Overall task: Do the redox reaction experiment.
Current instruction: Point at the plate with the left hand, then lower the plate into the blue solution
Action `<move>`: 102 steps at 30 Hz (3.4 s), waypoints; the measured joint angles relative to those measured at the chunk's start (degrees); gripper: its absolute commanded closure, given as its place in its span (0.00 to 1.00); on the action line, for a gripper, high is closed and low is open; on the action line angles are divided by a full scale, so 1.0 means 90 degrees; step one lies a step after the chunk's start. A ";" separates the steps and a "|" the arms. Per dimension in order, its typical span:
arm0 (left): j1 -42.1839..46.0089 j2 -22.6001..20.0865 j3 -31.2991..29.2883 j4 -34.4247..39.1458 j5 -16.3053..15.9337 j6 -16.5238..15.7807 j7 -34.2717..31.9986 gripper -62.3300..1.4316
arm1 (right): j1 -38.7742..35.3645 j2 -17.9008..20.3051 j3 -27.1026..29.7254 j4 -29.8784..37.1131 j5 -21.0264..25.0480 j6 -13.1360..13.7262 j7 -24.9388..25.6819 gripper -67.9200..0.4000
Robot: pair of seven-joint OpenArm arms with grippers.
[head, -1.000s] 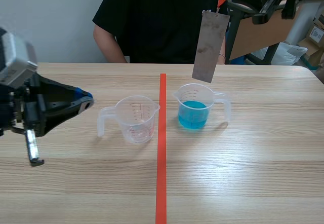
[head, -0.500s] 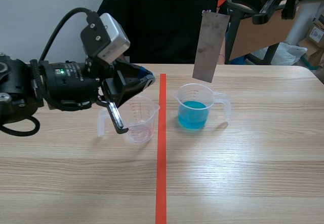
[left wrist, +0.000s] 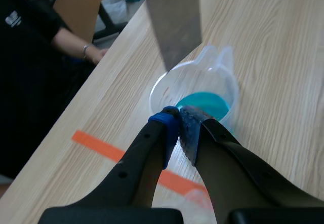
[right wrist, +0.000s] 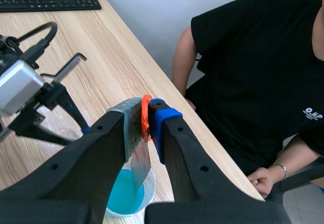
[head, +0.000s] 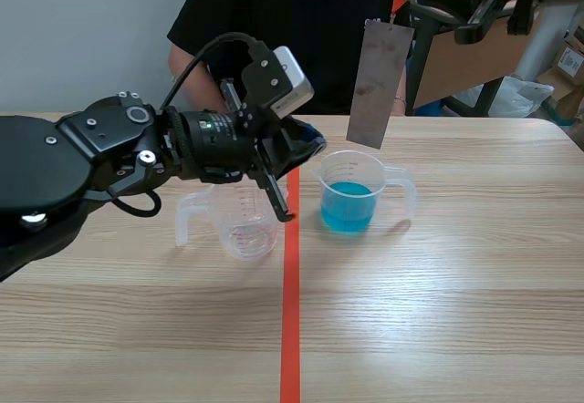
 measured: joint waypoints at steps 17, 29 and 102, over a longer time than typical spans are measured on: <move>-0.0576 0.0644 0.0447 -0.1598 -0.0017 0.0663 -0.0826 0.91 | 0.0000 0.0000 0.0000 0.0000 0.0000 0.0000 0.0002 0.97; -0.0661 0.0661 0.0447 -0.1719 -0.0017 0.0792 -0.0823 0.91 | 0.0000 0.0000 0.0000 0.0000 0.0000 0.0000 0.0002 0.97; 0.8718 -0.3016 -0.5527 0.1304 -0.2858 0.1841 -0.0993 0.91 | 0.0000 -0.0692 -0.0002 -0.1049 -0.0534 0.0211 0.0352 0.97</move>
